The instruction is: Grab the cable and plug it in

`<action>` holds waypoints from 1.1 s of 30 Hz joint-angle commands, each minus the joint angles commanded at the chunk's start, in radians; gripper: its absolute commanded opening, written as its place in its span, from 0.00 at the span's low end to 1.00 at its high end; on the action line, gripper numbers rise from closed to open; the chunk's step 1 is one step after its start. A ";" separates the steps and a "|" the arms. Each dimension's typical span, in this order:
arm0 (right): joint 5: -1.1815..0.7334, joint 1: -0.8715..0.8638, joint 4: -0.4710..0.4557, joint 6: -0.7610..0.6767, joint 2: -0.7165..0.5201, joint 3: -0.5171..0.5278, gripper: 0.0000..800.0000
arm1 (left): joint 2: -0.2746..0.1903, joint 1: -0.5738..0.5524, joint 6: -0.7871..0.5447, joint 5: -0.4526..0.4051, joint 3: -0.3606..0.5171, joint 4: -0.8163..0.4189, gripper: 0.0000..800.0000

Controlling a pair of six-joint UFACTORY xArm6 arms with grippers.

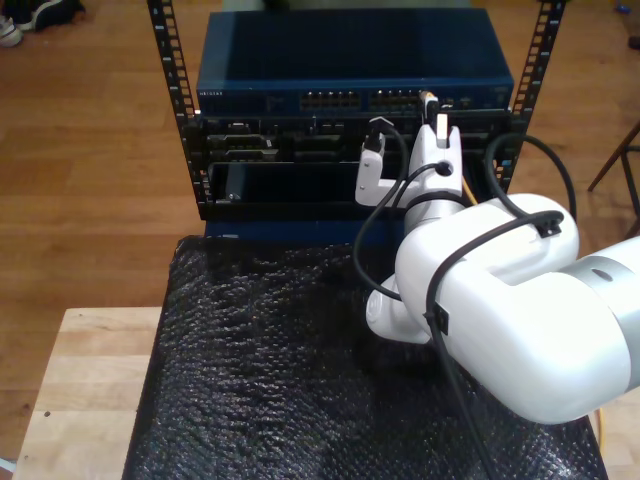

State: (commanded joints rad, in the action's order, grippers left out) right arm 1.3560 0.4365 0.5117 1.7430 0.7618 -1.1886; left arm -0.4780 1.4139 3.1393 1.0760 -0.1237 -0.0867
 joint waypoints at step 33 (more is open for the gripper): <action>-0.003 -0.012 -0.011 0.000 0.018 -0.023 0.00 | 0.000 0.000 0.000 0.000 0.000 0.000 1.00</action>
State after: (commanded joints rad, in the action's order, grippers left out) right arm 1.3529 0.4242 0.5010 1.7430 0.7802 -1.2116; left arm -0.4780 1.4139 3.1393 1.0760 -0.1237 -0.0867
